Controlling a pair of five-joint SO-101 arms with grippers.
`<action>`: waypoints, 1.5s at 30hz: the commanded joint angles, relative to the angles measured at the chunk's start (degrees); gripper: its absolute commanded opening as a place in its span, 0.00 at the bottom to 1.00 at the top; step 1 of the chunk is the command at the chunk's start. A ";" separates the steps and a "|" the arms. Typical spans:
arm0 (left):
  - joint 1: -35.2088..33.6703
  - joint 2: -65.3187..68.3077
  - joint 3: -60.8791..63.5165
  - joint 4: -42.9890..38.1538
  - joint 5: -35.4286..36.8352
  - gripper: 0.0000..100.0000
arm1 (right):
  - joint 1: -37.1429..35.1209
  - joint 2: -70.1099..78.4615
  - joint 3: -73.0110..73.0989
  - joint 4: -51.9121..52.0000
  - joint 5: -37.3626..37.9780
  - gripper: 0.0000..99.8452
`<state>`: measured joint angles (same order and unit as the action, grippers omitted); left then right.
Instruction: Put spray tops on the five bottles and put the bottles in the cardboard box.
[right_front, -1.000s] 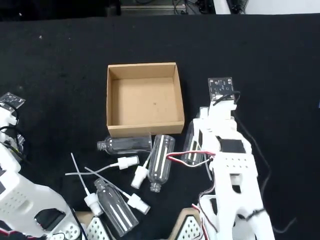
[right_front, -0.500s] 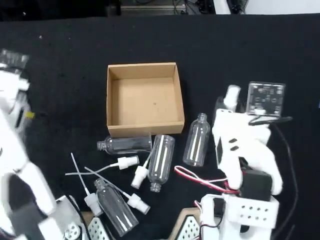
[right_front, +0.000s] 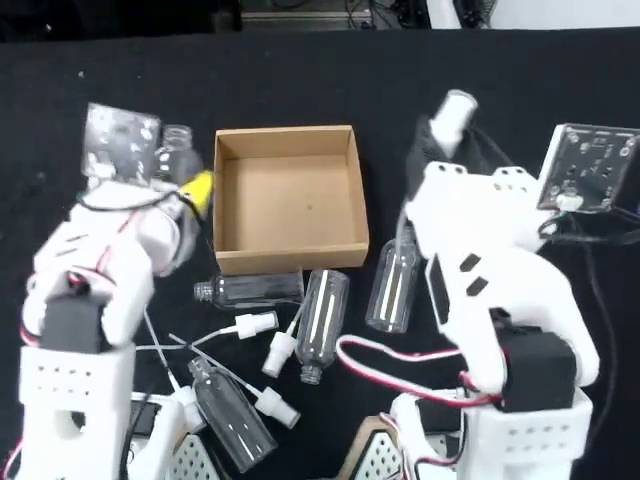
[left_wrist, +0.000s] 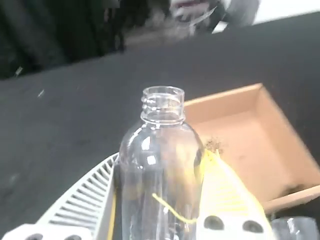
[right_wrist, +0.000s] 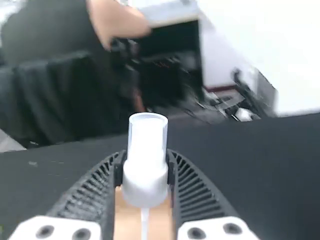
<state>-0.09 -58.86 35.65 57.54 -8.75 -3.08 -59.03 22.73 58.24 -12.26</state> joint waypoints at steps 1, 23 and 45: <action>4.09 -8.88 8.84 -11.08 3.34 0.03 | -6.07 0.66 -5.49 -5.36 -0.53 0.01; 4.35 -26.37 46.46 -47.74 15.03 0.03 | -23.38 4.44 0.92 -41.14 -0.53 0.01; 17.54 -43.43 61.93 -54.59 14.68 0.04 | -30.95 8.75 7.96 -49.05 0.00 0.01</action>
<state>17.05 -100.79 96.22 1.45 5.76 -33.32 -50.77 30.20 11.21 -12.26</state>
